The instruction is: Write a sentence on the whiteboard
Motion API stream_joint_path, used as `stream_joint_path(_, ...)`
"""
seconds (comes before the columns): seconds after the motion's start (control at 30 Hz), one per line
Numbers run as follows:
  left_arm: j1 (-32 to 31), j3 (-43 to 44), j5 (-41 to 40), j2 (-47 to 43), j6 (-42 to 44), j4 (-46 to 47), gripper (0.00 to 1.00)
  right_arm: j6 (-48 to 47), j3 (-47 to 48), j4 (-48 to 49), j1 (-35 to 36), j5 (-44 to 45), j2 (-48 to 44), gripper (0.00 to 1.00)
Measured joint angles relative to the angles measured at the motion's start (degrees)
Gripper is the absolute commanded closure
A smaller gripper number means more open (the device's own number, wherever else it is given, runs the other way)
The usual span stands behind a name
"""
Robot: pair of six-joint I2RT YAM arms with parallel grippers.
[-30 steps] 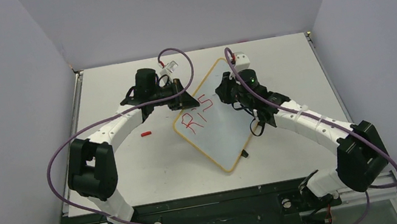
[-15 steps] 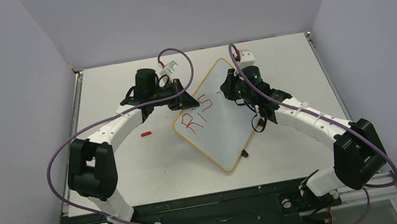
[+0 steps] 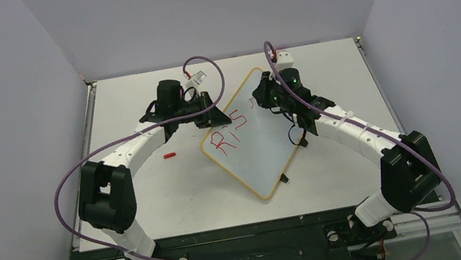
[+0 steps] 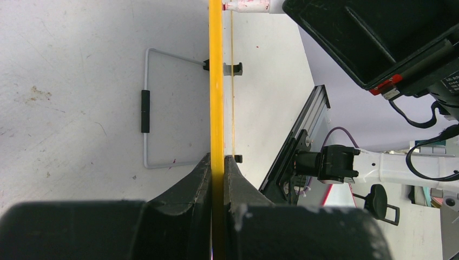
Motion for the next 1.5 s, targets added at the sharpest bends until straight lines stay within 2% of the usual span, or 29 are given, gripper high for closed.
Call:
stream_joint_path(0.53, 0.04, -0.09, -0.04, 0.0, -0.02, -0.02, 1.0, 0.96, -0.04, 1.14, 0.81, -2.93, -0.04, 1.0)
stream_joint_path(1.07, 0.07, -0.28, -0.17, -0.02, -0.15, -0.02, 1.0, 0.76, -6.84, 2.4, 2.23, -2.32, -4.48, 1.0)
stream_joint_path(1.5, 0.02, -0.28, -0.13, -0.15, -0.15, 0.0, 1.0, 0.79, -7.52, 0.35, -1.99, -0.33, -4.52, 1.0)
